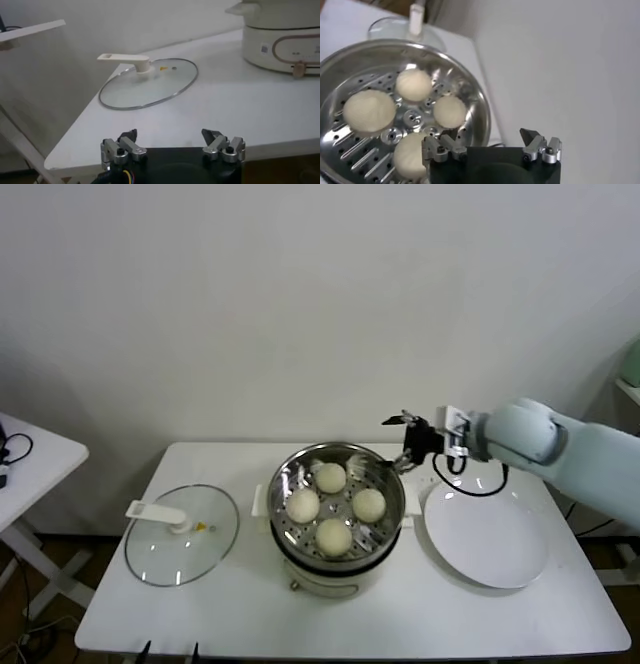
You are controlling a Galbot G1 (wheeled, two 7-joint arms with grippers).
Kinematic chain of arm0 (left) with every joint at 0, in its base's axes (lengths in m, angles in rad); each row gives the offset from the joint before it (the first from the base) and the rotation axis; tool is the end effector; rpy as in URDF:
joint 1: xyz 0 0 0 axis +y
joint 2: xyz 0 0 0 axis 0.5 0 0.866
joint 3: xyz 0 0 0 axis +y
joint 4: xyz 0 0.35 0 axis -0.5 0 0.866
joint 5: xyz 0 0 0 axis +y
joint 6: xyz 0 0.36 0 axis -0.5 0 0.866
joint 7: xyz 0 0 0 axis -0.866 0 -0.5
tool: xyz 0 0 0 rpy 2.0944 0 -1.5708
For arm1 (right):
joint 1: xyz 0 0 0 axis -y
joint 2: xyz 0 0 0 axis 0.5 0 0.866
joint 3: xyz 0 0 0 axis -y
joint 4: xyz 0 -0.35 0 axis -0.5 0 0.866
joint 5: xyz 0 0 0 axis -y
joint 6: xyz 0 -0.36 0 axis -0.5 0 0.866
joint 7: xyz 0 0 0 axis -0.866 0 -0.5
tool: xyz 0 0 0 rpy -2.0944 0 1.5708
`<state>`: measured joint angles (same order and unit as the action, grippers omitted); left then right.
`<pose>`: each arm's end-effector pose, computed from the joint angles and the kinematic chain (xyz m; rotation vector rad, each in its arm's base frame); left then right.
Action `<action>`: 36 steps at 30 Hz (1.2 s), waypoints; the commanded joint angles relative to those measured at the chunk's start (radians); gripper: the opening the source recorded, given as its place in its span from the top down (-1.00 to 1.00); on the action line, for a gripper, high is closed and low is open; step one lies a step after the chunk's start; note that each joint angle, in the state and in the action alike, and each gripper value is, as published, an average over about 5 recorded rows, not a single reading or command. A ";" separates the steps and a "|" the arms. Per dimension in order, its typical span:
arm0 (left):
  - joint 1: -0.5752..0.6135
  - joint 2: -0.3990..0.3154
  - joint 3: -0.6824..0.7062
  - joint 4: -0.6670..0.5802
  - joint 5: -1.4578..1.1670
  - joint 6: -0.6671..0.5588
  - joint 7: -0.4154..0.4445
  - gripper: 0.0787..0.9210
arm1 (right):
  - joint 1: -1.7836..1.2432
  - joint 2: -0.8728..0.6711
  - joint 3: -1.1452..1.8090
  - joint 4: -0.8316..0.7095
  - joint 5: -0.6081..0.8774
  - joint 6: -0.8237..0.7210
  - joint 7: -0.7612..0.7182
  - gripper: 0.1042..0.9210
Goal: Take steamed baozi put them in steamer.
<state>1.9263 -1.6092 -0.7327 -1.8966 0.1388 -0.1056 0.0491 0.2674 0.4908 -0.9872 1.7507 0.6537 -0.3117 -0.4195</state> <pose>0.0300 0.0617 -0.4083 0.1320 -2.6541 -0.2965 0.4372 -0.0852 -0.0926 1.2695 -2.2518 1.1351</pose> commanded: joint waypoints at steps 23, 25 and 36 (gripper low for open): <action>-0.005 0.008 -0.005 -0.010 -0.026 0.003 0.007 -0.77 | -2.248 0.487 1.605 0.116 -0.068 0.907 0.163 -0.76; -0.006 0.009 -0.005 -0.009 -0.026 0.003 0.008 -0.77 | -2.259 0.506 1.585 0.107 -0.052 0.937 0.149 -0.76; -0.010 0.012 -0.005 -0.006 -0.029 0.003 0.008 -0.77 | -2.259 0.589 1.539 0.101 -0.004 0.989 0.149 -0.76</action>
<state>1.9174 -1.6092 -0.7382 -1.9039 0.1100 -0.1031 0.0571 -1.8108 0.9473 0.5071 1.8684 0.6169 0.5364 -0.2699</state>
